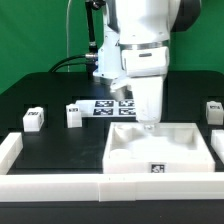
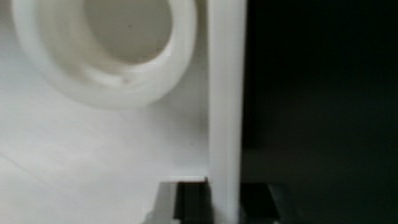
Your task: Assemble one leg
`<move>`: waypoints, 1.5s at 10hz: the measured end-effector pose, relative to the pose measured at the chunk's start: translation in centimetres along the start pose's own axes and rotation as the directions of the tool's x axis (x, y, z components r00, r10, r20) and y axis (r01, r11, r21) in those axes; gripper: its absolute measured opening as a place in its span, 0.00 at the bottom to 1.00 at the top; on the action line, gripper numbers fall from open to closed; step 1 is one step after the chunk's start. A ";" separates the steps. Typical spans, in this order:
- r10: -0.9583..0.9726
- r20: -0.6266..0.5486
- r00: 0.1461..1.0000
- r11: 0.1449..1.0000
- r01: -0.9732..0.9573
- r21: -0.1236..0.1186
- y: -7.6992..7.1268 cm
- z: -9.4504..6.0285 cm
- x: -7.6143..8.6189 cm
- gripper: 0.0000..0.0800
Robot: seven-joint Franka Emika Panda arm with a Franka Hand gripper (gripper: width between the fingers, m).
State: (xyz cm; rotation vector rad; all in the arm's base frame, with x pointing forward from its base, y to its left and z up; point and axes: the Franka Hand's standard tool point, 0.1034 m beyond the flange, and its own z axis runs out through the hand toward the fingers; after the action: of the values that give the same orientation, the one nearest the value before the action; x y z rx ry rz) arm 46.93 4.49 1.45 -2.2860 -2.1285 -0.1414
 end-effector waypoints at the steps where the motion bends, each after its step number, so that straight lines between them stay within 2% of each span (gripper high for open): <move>1: -0.014 -0.004 1.000 1.000 0.014 -0.003 0.3 0.1 1.2 0.07; 8: -0.040 -0.005 0.999 0.999 0.040 -0.013 1.1 0.2 1.6 0.07; 9: -0.040 -0.005 0.999 0.999 0.040 -0.013 1.1 0.2 1.6 0.17; 10: -0.039 -0.005 0.999 0.999 0.039 -0.012 1.1 0.2 1.6 0.17; 11: -0.038 -0.005 0.999 0.999 0.038 -0.012 1.1 0.2 1.5 0.34; 12: -0.038 -0.005 0.999 0.999 0.038 -0.012 1.1 0.2 1.5 0.34; 13: -0.038 -0.005 0.999 0.999 0.038 -0.012 1.0 0.2 1.5 0.60; 14: -0.037 -0.005 0.999 0.999 0.037 -0.011 1.0 0.2 1.5 0.74; 15: -0.037 -0.005 0.999 0.999 0.037 -0.011 1.0 0.2 1.5 0.79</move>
Offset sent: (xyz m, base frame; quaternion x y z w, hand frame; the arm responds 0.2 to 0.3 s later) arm 0.0000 0.0000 0.0000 0.0000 0.0000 0.0000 1.0000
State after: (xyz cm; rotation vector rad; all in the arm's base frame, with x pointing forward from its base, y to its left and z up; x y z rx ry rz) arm 48.08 5.90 1.41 -2.2504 -2.1745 -0.1596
